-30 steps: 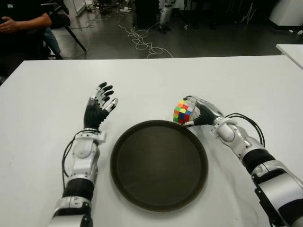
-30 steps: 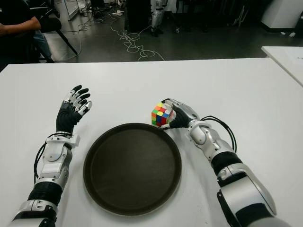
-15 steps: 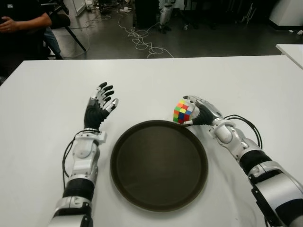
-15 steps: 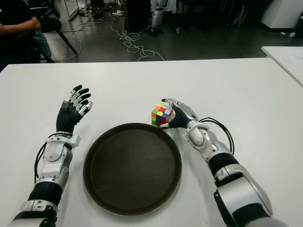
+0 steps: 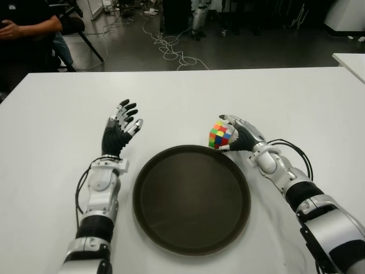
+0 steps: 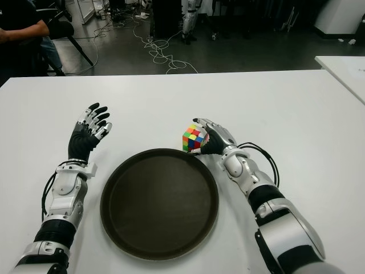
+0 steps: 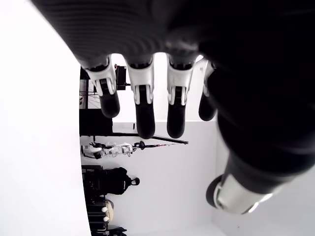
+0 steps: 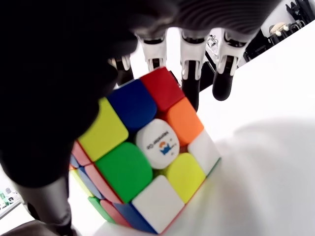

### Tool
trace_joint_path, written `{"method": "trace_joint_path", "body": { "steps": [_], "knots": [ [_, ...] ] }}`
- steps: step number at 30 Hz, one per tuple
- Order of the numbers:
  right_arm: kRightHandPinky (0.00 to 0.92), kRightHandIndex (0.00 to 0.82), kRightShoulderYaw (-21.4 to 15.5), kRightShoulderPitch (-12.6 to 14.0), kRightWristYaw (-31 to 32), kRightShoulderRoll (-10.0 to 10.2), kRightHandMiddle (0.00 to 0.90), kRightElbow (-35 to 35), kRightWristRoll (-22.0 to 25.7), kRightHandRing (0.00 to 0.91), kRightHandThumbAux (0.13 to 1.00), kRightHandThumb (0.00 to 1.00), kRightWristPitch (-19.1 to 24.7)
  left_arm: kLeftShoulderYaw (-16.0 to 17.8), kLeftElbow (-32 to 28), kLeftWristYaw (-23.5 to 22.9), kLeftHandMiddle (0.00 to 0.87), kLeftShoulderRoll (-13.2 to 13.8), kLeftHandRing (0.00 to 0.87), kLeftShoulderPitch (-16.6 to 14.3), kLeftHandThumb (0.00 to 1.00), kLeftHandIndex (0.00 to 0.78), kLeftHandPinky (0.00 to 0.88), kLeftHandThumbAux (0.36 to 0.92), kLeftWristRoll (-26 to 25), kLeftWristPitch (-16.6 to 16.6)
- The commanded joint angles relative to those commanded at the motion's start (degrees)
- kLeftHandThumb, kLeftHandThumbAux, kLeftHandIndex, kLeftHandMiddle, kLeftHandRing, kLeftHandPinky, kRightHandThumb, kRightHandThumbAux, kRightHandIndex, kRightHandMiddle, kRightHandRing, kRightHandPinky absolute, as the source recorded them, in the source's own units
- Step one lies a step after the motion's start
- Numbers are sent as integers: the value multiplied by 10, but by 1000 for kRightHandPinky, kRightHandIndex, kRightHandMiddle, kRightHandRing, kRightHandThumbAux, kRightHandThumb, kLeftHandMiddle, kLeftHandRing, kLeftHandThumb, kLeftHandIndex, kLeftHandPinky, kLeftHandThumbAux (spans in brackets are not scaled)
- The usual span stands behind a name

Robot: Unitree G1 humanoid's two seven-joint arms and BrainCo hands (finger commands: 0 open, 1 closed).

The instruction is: Pick up the Rubik's Cube and put it in the plate

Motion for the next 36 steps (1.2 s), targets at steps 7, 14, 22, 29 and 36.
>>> {"method": "trace_joint_path", "body": {
  "steps": [7, 14, 22, 29, 36],
  "knots": [
    [246, 133, 1, -1, -14, 2, 187, 5, -3, 216, 711, 0, -5, -1, 1, 1, 198, 1, 155, 0, 13, 141, 89, 753, 2, -3],
    [241, 133, 7, -4, -23, 2, 186, 11, -9, 216, 708, 0, -10, -1, 0, -2, 201, 1, 156, 0, 12, 144, 95, 771, 2, -7],
    [246, 147, 11, -6, -31, 3, 196, 18, -10, 224, 738, 0, -21, -2, -3, 0, 205, 1, 160, 2, 19, 146, 92, 773, 4, -4],
    [260, 157, 9, -4, -34, 10, 204, 16, -6, 229, 765, 0, -24, -1, -2, 3, 210, 1, 166, 1, 18, 154, 102, 779, 4, -1],
    [251, 160, 11, -4, -38, 13, 205, 19, -9, 229, 774, 0, -26, -1, -1, 2, 210, 1, 167, 1, 16, 153, 97, 777, 3, -3]
  ]
}}
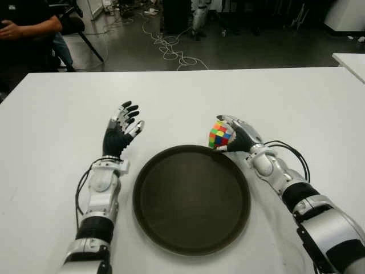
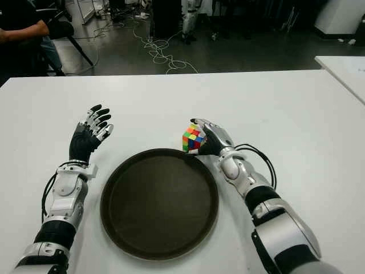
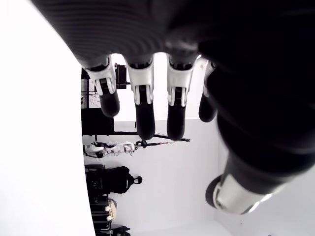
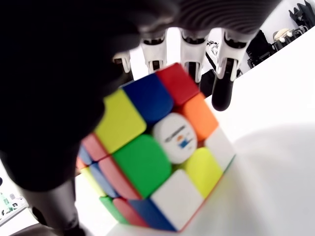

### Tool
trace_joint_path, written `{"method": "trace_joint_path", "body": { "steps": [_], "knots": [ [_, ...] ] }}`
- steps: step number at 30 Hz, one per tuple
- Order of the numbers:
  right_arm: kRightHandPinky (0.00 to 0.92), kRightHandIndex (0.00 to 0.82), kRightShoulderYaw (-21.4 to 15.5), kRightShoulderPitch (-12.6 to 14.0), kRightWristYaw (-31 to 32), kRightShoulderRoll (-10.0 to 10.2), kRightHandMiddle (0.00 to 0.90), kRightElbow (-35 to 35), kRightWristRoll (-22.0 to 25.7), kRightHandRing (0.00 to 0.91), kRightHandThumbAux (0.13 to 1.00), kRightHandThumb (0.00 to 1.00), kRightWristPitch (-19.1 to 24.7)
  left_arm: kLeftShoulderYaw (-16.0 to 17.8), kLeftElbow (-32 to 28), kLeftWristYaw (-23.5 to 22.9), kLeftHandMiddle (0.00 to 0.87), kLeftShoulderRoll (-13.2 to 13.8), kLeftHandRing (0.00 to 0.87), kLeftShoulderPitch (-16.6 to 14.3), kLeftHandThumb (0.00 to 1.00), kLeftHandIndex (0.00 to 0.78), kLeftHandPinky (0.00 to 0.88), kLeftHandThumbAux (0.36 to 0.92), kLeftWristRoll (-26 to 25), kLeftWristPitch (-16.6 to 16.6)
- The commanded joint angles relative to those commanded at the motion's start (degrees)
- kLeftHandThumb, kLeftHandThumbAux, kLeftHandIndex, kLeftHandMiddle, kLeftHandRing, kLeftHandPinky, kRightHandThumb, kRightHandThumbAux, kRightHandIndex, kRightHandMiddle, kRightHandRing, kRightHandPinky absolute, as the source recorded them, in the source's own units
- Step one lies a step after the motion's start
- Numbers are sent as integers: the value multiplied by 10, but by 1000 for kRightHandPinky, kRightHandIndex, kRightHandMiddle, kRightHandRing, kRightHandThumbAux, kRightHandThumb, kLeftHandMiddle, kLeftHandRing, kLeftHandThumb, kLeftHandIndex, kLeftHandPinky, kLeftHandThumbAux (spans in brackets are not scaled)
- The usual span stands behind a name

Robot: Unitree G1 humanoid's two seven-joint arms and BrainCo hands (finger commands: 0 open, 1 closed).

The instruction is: Pick up the Rubik's Cube and put it in the plate

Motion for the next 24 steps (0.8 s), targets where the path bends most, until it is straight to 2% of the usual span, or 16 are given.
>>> {"method": "trace_joint_path", "body": {
  "steps": [14, 24],
  "knots": [
    [253, 168, 3, -2, -2, 5, 212, 2, -3, 234, 768, 0, 9, 0, 10, -2, 212, 1, 164, -3, 22, 153, 90, 757, 0, -12],
    [233, 160, 5, -2, -1, 10, 204, 4, -6, 223, 751, 0, 21, 2, 13, -9, 213, 1, 169, -4, 38, 148, 107, 772, -5, -13]
  ]
}}
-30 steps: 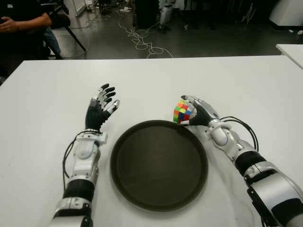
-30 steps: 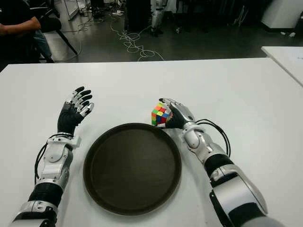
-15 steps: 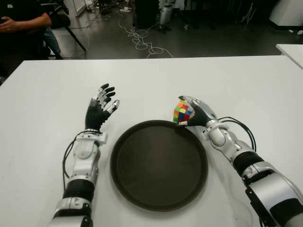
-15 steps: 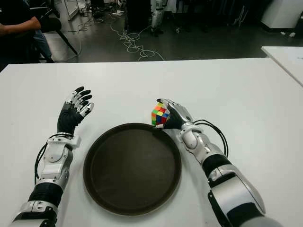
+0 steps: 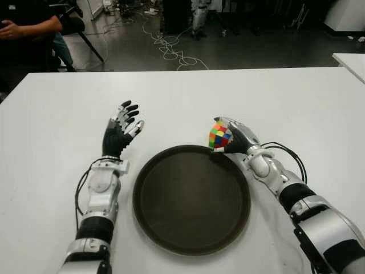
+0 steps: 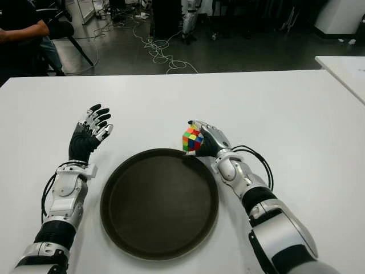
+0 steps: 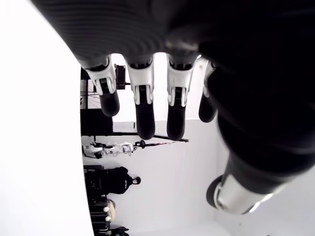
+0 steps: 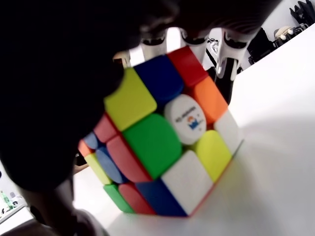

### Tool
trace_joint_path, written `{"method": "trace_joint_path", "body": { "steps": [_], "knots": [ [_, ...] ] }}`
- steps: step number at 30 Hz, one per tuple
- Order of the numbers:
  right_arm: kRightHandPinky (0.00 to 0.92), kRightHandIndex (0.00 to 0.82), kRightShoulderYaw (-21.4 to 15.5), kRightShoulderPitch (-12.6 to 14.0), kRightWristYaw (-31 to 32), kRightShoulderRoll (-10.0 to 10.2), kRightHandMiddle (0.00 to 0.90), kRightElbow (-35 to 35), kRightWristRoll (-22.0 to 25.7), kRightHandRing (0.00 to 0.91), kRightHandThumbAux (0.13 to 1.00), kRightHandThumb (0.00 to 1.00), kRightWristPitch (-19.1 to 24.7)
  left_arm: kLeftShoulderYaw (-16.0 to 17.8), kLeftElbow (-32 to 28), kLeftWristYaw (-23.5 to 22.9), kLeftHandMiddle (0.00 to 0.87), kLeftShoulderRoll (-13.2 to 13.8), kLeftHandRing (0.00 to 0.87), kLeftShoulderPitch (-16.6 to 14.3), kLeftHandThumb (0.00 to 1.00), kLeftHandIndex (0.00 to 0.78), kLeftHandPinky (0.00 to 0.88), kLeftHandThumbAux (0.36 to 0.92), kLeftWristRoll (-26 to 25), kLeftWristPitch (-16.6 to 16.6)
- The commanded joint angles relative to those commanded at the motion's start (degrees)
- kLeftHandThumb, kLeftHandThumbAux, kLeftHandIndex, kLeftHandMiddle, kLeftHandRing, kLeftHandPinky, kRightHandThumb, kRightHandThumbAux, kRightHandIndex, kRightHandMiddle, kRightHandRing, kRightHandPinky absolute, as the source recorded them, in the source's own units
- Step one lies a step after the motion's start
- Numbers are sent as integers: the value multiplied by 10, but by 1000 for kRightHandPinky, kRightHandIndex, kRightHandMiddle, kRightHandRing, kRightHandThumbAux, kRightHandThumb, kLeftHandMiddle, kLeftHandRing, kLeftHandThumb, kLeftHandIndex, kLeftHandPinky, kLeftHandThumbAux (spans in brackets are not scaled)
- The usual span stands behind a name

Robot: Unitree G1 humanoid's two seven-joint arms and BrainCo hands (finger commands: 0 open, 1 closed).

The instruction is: Pick up the Rubik's Cube and put it in the plate

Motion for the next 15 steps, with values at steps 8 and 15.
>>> {"method": "trace_joint_path", "body": {
  "steps": [8, 15],
  "knots": [
    [248, 166, -3, 3, -3, 1, 212, -2, 4, 233, 750, 0, -4, -3, -5, 6, 210, 2, 169, 1, 36, 143, 105, 772, 9, 4],
    [288, 201, -2, 3, -11, 0, 251, -3, 0, 268, 823, 0, -10, -4, -6, 11, 219, 1, 173, 1, 47, 151, 99, 770, 10, 5]
  ]
}}
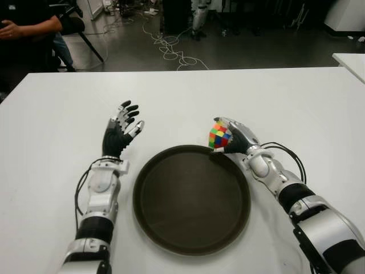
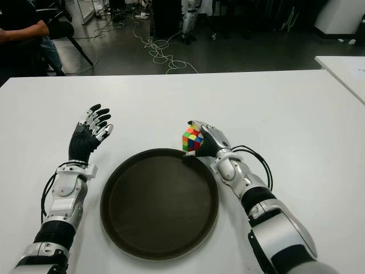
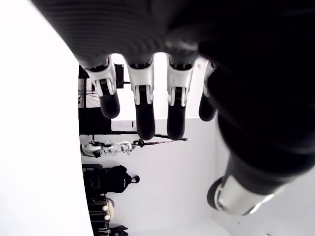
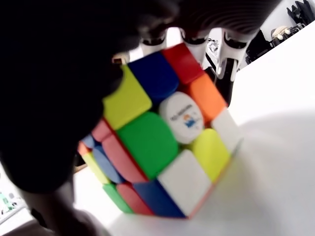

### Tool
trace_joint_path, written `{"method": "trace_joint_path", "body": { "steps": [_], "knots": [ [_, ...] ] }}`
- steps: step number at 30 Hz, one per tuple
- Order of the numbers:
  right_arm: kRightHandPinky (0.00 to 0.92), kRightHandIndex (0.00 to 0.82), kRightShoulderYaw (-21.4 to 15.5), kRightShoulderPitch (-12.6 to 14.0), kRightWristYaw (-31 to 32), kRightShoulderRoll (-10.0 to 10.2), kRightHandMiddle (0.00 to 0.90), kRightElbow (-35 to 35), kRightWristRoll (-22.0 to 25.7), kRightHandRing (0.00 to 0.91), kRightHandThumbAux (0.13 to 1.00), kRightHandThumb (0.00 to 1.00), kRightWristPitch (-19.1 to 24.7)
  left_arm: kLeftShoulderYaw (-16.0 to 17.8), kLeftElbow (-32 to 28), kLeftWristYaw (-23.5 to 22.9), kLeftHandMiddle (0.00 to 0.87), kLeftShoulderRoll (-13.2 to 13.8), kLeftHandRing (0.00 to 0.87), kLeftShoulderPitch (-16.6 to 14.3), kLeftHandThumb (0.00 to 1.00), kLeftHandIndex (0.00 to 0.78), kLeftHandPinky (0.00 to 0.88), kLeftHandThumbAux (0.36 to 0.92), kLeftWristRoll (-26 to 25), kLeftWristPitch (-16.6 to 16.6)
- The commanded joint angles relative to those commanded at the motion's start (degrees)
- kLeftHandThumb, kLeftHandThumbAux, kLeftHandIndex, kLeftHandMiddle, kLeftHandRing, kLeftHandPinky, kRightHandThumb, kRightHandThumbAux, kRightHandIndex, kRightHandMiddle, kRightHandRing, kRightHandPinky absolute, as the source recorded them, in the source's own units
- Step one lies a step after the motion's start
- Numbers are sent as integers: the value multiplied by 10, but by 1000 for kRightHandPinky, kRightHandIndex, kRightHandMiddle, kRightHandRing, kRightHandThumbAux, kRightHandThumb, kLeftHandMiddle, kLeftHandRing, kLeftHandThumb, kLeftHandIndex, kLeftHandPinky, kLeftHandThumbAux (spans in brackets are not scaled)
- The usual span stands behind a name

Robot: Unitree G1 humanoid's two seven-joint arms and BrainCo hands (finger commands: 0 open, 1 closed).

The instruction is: Pick up the Rubik's Cube and put it in the plate

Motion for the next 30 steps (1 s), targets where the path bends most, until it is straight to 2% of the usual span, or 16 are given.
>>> {"method": "trace_joint_path", "body": {
  "steps": [1, 2, 3, 6, 8, 10, 16, 30],
  "knots": [
    [317, 214, 1, 0, -6, -1, 270, 0, -3, 291, 845, 2, -1, 0, 0, 1, 219, 0, 172, 0, 47, 151, 97, 770, 1, 1],
    [376, 282, 2, 0, -10, -1, 313, 0, -4, 339, 810, 244, -2, -1, -1, 2, 218, 0, 171, 0, 48, 151, 96, 770, 1, 1],
    [415, 326, 2, 0, -15, -1, 341, 1, -6, 370, 787, 400, -2, -1, -1, 3, 217, 0, 170, 0, 48, 151, 96, 770, 1, 2],
    [519, 382, 3, 0, -25, -1, 421, 1, -8, 451, 757, 593, -2, -1, -2, 2, 211, -1, 169, 0, 44, 149, 101, 772, 1, 2],
    [584, 397, 4, 1, -30, -1, 474, 1, -10, 513, 749, 641, -1, -2, -3, 4, 209, 0, 168, 0, 39, 147, 99, 769, 2, 2],
    [651, 408, 6, 1, -44, -1, 539, 0, -15, 590, 743, 672, 3, -4, -3, 8, 210, 1, 168, 1, 35, 148, 97, 765, 7, 1],
    [732, 417, 8, 1, -57, 1, 637, -1, -20, 692, 738, 693, 7, -5, -1, 18, 207, 2, 162, 0, 38, 147, 88, 758, 17, 1],
    [754, 415, 18, -1, -69, 0, 667, -1, -32, 730, 738, 695, 25, -2, 5, 11, 212, 0, 167, -2, 42, 150, 99, 757, 6, -2]
  ]
}}
